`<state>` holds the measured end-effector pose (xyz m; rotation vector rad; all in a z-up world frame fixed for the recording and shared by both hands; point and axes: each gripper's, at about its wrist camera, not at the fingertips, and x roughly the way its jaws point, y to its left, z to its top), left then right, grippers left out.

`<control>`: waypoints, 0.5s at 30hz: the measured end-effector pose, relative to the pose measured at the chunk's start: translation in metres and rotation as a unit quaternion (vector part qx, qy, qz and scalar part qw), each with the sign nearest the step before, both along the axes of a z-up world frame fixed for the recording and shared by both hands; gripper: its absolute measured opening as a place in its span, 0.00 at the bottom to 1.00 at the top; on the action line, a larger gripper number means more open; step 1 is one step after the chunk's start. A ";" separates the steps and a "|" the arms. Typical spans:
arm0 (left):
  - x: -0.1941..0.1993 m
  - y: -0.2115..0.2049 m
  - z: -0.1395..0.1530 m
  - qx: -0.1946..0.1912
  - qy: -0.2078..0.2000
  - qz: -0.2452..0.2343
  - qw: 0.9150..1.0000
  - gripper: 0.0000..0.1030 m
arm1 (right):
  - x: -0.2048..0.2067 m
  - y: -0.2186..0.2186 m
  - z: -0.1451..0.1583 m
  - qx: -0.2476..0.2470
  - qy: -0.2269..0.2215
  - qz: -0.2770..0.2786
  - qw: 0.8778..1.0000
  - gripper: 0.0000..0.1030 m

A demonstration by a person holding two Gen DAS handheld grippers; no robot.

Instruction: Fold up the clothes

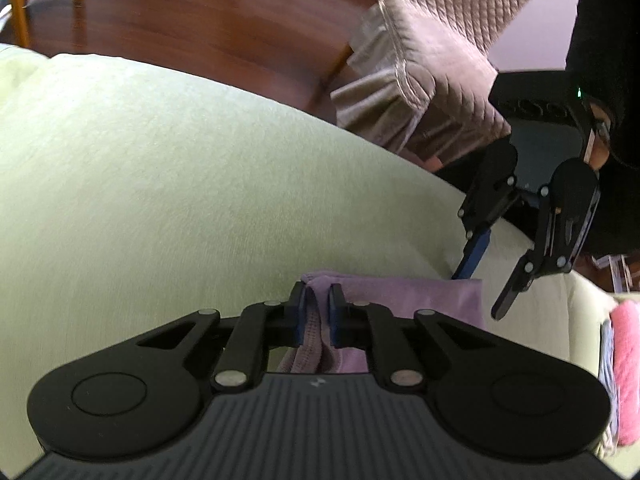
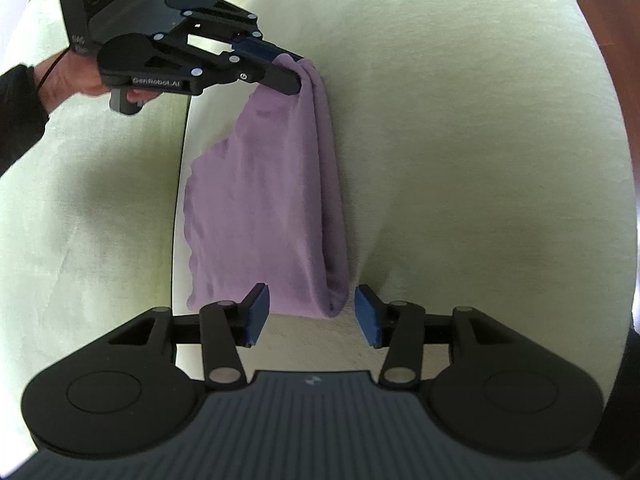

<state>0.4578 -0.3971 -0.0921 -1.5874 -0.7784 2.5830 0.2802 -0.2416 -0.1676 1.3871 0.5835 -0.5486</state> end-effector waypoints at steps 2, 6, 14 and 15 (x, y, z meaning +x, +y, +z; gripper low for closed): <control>0.002 0.003 0.002 -0.003 0.003 0.011 1.000 0.09 | -0.005 -0.001 -0.002 0.005 -0.003 -0.007 1.000 0.40; 0.005 0.004 0.004 -0.006 0.005 0.031 1.000 0.09 | -0.007 0.001 -0.002 0.022 -0.005 -0.031 0.999 0.38; 0.007 0.008 0.007 -0.017 0.006 0.061 0.998 0.09 | -0.020 -0.020 0.003 0.032 0.001 -0.025 0.999 0.08; 0.011 0.007 0.009 -0.020 0.007 0.071 0.997 0.09 | -0.025 -0.026 0.007 0.031 0.004 -0.020 0.999 0.07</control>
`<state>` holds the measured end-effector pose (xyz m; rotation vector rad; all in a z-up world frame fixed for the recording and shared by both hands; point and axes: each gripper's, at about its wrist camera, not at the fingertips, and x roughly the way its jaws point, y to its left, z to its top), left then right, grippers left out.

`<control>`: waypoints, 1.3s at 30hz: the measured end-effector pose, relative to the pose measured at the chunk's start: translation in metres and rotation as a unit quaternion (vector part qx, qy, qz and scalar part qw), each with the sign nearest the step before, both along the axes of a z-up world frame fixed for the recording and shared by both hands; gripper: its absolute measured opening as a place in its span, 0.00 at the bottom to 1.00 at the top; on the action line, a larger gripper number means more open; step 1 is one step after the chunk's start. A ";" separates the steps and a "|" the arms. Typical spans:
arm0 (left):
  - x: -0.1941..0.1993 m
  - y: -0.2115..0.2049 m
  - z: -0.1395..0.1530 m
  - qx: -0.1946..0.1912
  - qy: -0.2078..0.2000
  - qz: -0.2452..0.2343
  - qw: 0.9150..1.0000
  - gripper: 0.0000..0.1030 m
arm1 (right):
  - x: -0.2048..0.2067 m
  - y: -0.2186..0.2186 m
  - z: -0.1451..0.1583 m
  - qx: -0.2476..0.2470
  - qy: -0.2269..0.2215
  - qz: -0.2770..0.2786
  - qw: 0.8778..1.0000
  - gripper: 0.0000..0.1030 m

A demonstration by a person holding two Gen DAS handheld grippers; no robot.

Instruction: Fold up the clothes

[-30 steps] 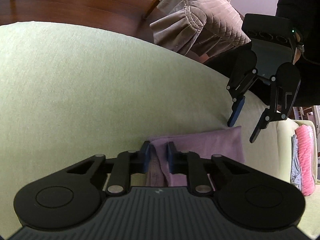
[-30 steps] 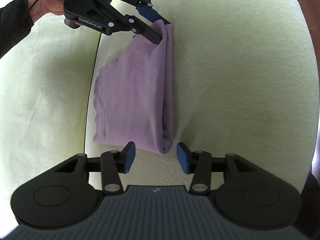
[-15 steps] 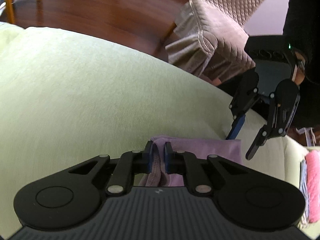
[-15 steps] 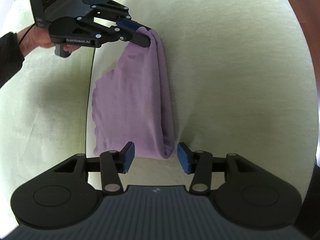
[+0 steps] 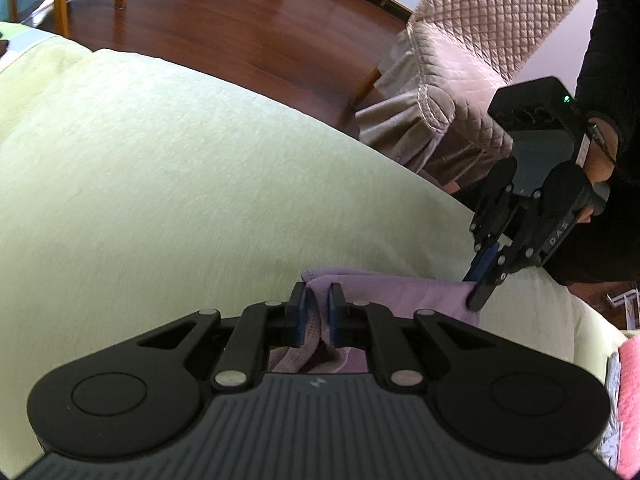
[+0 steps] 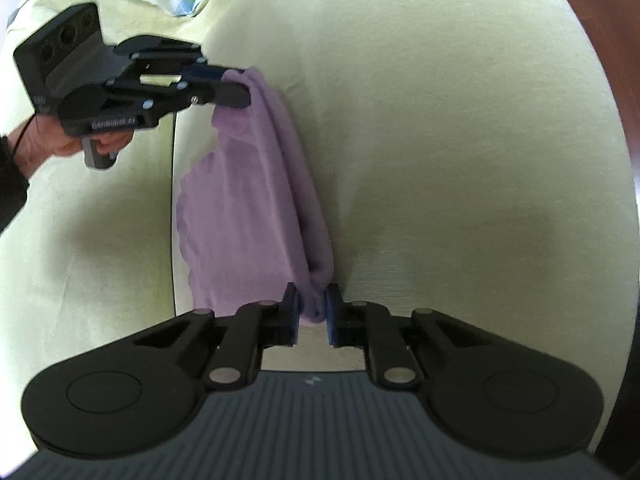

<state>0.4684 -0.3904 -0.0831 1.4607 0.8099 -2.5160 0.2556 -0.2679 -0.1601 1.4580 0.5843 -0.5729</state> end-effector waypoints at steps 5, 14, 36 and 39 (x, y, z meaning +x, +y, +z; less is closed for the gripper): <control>0.022 -0.015 0.006 -0.020 -0.004 0.084 0.996 0.08 | -0.002 -0.056 0.032 -0.057 0.034 0.092 0.994 0.06; 0.077 -0.049 -0.007 -0.030 -0.047 0.245 0.968 0.08 | 0.010 -0.195 0.049 -0.133 0.070 0.259 0.954 0.05; 0.123 0.079 0.003 -0.079 -0.044 0.626 0.775 0.28 | 0.018 -0.201 0.080 -0.324 0.147 0.360 0.863 0.31; 0.099 0.121 0.013 -0.082 -0.038 0.672 0.735 0.36 | 0.006 -0.182 0.088 -0.322 0.147 0.365 0.861 0.31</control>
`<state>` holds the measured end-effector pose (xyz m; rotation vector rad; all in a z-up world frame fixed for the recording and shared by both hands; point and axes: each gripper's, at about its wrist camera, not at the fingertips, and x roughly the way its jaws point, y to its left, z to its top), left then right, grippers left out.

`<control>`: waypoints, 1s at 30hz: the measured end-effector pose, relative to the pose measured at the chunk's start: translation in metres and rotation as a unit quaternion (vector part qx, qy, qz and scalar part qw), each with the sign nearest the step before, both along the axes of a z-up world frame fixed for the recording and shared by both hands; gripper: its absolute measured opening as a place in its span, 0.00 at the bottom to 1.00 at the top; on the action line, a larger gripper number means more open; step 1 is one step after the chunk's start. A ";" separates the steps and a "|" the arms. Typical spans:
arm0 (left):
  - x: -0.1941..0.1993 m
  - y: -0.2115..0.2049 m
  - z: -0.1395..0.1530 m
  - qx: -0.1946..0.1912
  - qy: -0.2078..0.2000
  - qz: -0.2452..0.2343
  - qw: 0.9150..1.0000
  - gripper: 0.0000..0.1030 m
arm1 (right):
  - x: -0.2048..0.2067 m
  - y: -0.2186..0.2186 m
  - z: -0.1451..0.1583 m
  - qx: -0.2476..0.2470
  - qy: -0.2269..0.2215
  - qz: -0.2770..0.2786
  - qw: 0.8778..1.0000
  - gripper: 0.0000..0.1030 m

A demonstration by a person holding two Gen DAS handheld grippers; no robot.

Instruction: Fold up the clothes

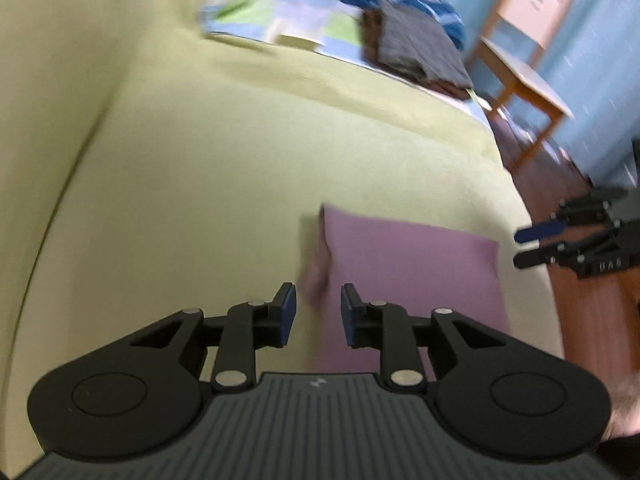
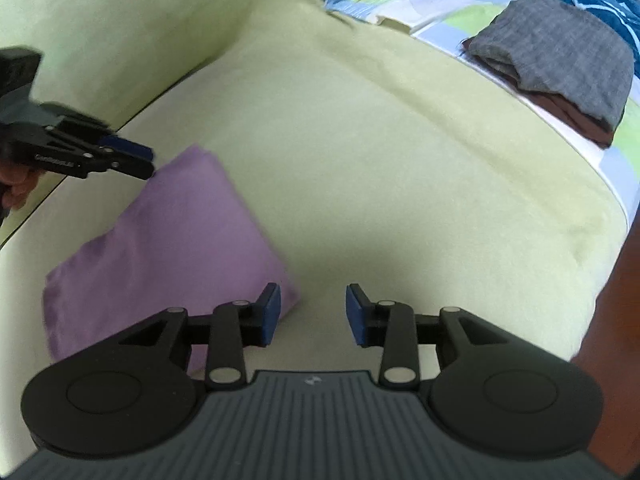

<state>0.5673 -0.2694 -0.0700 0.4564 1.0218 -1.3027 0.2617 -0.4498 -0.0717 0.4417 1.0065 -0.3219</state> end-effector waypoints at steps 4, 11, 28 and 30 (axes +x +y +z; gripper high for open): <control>-0.055 0.053 0.011 -0.010 0.006 0.073 0.997 0.38 | -0.009 0.027 0.010 -0.015 0.001 0.018 1.000 0.31; -0.130 0.085 0.001 -0.018 -0.005 0.133 0.991 0.39 | -0.018 0.060 0.023 -0.030 -0.008 0.063 0.997 0.31; -0.229 0.102 -0.039 -0.036 -0.109 0.292 0.950 0.47 | 0.025 0.101 -0.029 -0.137 -0.111 0.312 0.934 0.32; -0.235 0.100 -0.038 -0.028 -0.104 0.320 0.941 0.50 | 0.019 0.103 -0.029 -0.146 -0.111 0.318 0.930 0.32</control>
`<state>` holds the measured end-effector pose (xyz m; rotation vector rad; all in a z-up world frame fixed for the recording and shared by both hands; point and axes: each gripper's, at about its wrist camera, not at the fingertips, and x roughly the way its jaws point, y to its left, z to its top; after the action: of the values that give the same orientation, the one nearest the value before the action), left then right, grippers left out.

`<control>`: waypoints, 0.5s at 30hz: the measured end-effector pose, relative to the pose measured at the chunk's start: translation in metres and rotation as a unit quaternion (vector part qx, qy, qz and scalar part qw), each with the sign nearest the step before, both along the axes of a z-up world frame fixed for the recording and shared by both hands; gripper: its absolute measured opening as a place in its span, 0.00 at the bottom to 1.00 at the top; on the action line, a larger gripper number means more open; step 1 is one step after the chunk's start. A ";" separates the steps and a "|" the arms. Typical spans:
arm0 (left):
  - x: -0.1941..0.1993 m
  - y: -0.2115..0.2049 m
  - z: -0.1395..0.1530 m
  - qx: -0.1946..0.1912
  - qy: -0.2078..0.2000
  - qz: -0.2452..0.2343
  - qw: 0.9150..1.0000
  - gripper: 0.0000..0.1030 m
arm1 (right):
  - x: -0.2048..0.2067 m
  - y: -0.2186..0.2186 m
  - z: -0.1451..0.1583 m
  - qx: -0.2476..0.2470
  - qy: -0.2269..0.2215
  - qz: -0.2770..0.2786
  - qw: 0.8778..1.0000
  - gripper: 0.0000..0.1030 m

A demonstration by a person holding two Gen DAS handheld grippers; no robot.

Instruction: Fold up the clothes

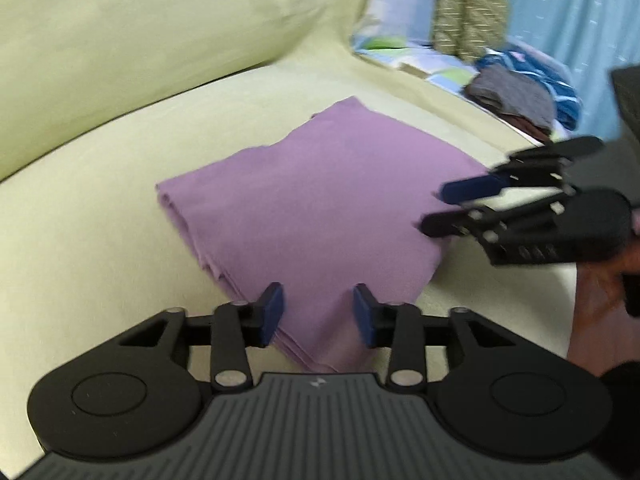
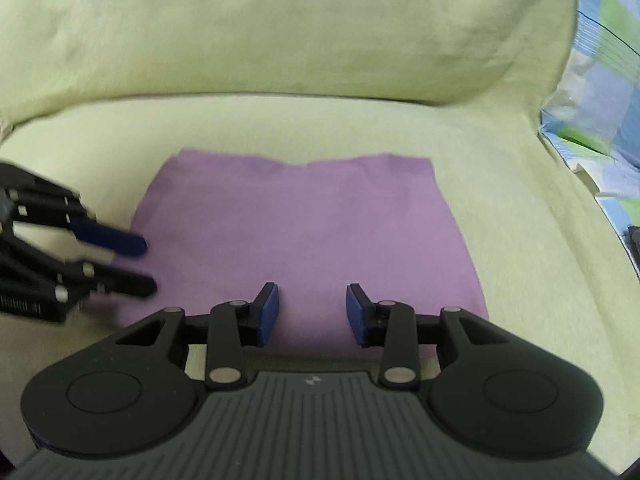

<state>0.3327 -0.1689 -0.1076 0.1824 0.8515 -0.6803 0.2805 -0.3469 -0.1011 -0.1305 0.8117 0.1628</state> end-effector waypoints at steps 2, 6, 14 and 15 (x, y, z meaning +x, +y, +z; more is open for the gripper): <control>-0.004 0.001 0.000 -0.005 0.010 0.031 0.999 0.50 | -0.007 0.000 0.000 -0.002 0.017 -0.002 1.000 0.33; -0.008 -0.003 0.000 0.018 0.007 0.052 0.998 0.50 | -0.014 -0.007 -0.003 0.016 0.038 -0.011 0.999 0.37; -0.010 0.008 -0.004 0.012 0.009 0.057 0.998 0.53 | -0.033 -0.005 0.014 0.012 0.027 -0.013 0.999 0.37; -0.010 0.010 -0.004 0.009 0.008 0.056 0.998 0.53 | -0.034 -0.005 0.016 0.010 0.026 -0.014 1.000 0.37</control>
<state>0.3225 -0.1589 -0.1114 0.1442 0.8761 -0.5695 0.2461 -0.3517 -0.0847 -0.0953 0.8624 0.1479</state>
